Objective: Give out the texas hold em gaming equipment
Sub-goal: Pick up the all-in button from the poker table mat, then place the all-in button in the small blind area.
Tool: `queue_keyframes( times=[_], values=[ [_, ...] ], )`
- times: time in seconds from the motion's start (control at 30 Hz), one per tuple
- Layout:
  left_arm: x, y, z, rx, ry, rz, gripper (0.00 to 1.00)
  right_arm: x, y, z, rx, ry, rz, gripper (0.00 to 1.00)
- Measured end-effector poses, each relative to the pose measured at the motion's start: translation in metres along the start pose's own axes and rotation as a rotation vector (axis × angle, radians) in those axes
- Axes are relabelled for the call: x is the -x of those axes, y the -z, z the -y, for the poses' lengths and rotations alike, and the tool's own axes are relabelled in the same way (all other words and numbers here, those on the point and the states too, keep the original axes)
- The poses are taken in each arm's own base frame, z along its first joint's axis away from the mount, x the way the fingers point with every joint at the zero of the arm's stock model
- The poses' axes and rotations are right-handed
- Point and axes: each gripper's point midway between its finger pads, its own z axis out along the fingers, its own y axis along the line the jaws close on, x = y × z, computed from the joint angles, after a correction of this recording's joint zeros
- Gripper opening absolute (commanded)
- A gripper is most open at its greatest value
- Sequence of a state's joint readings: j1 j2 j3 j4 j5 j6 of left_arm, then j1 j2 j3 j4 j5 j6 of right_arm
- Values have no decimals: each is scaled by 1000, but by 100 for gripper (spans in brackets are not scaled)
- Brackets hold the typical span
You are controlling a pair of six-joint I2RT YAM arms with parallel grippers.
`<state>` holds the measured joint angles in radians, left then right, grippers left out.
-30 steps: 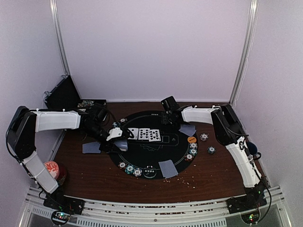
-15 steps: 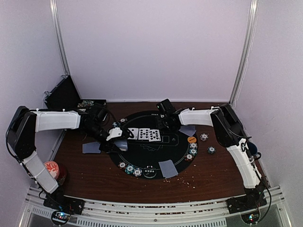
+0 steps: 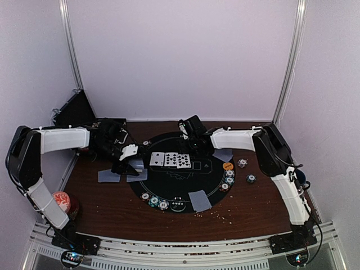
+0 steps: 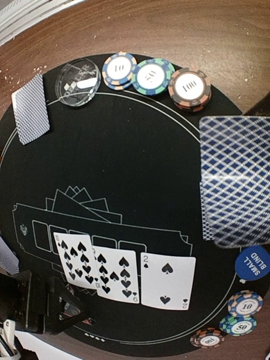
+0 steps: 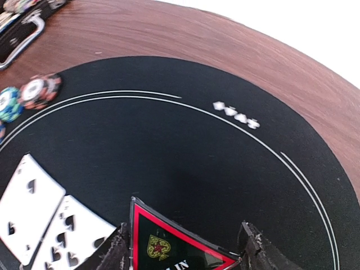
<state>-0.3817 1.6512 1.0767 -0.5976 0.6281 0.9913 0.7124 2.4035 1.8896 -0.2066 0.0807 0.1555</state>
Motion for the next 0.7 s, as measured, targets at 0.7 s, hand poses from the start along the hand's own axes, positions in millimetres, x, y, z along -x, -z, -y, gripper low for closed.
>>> queue_keyframes(
  times=[0.7],
  values=[
    [-28, 30, -16, 29, 13, -38, 42, 63, 48, -135, 284, 302, 185, 52]
  ],
)
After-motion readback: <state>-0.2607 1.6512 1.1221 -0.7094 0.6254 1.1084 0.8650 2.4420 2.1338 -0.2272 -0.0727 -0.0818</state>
